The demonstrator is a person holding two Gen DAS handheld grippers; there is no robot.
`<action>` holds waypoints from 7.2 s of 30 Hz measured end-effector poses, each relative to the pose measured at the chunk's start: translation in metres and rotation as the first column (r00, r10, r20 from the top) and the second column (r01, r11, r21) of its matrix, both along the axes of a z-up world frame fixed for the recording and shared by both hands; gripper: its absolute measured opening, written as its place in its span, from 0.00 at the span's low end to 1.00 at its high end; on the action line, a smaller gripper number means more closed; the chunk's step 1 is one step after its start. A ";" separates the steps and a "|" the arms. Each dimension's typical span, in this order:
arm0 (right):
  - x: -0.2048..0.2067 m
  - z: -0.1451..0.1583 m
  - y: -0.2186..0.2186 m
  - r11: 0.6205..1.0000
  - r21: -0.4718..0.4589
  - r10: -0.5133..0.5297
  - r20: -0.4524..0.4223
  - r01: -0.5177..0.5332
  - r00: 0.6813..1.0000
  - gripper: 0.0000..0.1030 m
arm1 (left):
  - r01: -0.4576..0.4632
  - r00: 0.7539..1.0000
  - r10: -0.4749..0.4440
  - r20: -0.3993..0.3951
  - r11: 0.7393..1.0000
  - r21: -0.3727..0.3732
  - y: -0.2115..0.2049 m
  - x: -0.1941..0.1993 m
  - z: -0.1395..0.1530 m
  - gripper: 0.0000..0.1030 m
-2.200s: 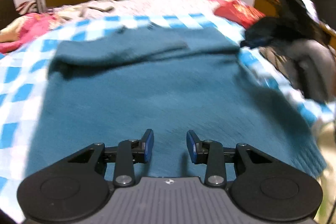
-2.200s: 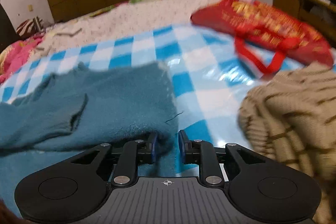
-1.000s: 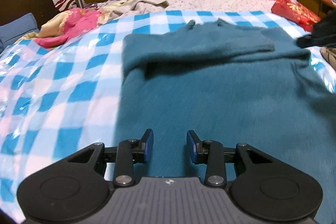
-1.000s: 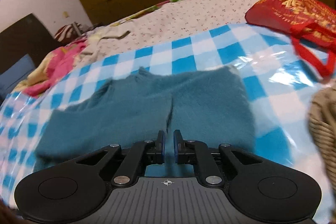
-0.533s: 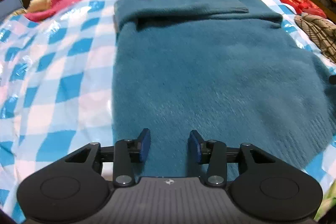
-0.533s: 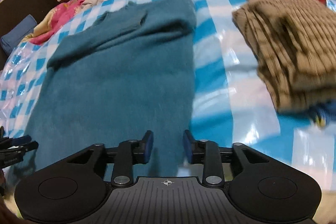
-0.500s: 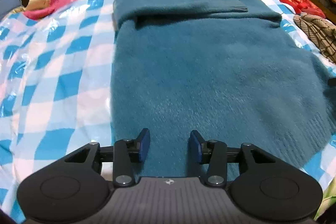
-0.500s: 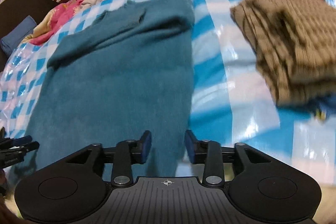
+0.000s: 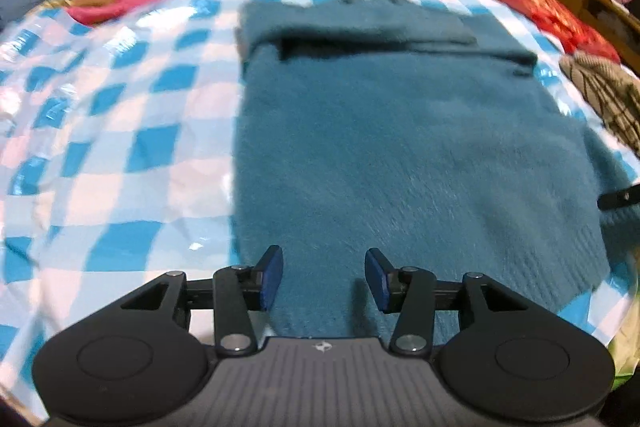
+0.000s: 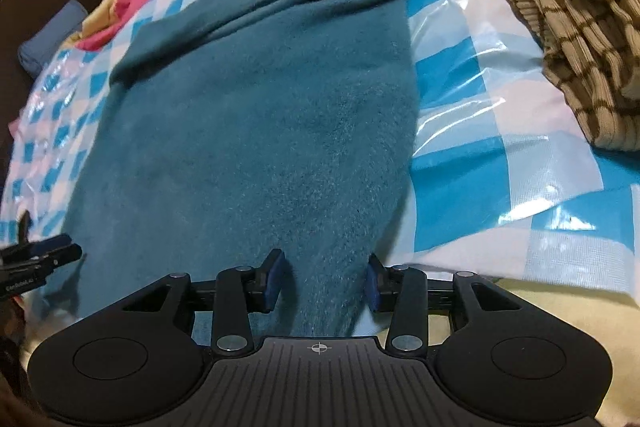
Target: Fold small clothes
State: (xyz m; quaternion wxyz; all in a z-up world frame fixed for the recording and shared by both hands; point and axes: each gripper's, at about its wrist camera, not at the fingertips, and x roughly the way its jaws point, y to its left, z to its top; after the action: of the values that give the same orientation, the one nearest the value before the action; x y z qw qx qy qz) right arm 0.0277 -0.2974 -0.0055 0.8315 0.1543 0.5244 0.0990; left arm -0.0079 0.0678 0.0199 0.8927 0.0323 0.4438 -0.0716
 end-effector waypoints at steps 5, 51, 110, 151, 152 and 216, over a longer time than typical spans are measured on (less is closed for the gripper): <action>-0.007 0.001 -0.002 1.000 0.019 -0.004 0.028 0.003 1.000 0.39 | -0.076 0.997 0.078 -0.028 0.994 0.077 0.011 0.002 -0.010 0.55; 0.118 0.050 -0.053 0.655 0.741 -0.372 0.143 0.150 0.917 0.12 | -0.063 0.987 0.146 0.065 0.730 -0.680 0.056 0.190 0.054 0.19; 0.173 0.011 -0.034 0.966 0.026 -0.251 0.317 0.256 0.915 0.23 | -0.351 0.924 0.379 -0.049 0.791 -0.501 0.077 0.214 -0.036 0.64; 0.148 0.018 -0.023 0.955 -0.017 -0.270 0.374 0.297 0.887 0.42 | -0.401 0.894 0.447 -0.020 0.780 -0.479 0.089 0.182 -0.033 0.65; 0.148 0.017 -0.023 0.953 -0.015 -0.276 0.371 0.303 0.887 0.42 | -0.403 0.894 0.448 -0.023 0.777 -0.484 0.089 0.182 -0.034 0.65; 0.108 -0.044 -0.038 0.819 0.358 -0.549 0.261 0.448 0.794 0.31 | -0.253 0.957 0.267 0.110 0.959 -0.129 -0.015 0.139 -0.020 0.65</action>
State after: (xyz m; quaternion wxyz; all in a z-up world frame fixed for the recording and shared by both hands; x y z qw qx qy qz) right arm 0.1357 -0.3359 -0.0495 0.8775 0.3829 0.2874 -0.0274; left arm 0.1309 0.0523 0.0000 0.9210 -0.0730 0.3820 0.0235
